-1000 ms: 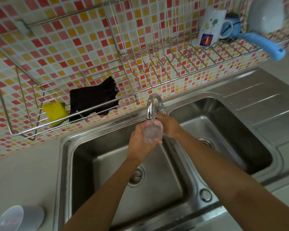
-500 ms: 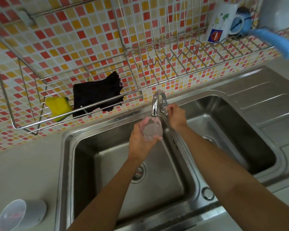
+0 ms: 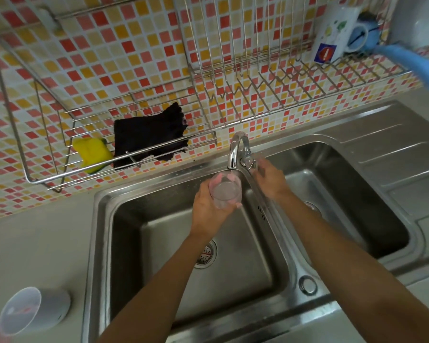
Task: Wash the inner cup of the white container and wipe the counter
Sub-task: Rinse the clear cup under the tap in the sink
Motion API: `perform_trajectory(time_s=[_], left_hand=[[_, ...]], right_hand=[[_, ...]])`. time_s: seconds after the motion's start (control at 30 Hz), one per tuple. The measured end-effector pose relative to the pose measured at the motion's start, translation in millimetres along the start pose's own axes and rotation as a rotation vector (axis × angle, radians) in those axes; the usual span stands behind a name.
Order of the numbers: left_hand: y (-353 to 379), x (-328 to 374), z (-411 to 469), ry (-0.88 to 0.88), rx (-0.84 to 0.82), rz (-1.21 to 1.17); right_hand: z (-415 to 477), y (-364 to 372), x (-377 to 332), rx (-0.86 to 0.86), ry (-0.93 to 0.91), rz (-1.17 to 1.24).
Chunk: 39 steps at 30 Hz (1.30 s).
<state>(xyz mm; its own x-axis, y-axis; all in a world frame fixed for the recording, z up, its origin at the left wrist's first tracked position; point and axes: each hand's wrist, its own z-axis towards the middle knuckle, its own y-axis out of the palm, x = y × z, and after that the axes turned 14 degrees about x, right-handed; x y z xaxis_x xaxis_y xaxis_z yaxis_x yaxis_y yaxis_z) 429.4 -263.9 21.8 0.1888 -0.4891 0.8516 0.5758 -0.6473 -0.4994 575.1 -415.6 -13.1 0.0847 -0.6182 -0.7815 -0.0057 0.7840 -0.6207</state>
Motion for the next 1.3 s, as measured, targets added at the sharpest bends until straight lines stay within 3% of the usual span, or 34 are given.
perform_trajectory(time_s=[0.13, 0.27, 0.47, 0.63, 0.93, 1.3], left_hand=[[-4, -17, -11, -0.003, 0.024, 0.091], [-12, -40, -23, -0.001, -0.053, 0.287], [-23, -67, -32, 0.068, -0.265, 0.633], [-30, -75, -33, 0.098, -0.369, 0.773], [-27, -82, -39, 0.201, -0.325, 0.936], [-31, -81, -42, 0.510, -0.316, 1.362]], right_hand=[[-60, 9, 43, 0.018, -0.137, -0.193], [-100, 24, 77, -0.002, -0.271, -0.453], [-103, 30, 79, 0.109, -0.291, -0.406], [-103, 31, 80, 0.124, -0.313, -0.430], [-104, 34, 83, 0.138, -0.346, -0.460], [-103, 34, 84, 0.115, -0.364, -0.491]])
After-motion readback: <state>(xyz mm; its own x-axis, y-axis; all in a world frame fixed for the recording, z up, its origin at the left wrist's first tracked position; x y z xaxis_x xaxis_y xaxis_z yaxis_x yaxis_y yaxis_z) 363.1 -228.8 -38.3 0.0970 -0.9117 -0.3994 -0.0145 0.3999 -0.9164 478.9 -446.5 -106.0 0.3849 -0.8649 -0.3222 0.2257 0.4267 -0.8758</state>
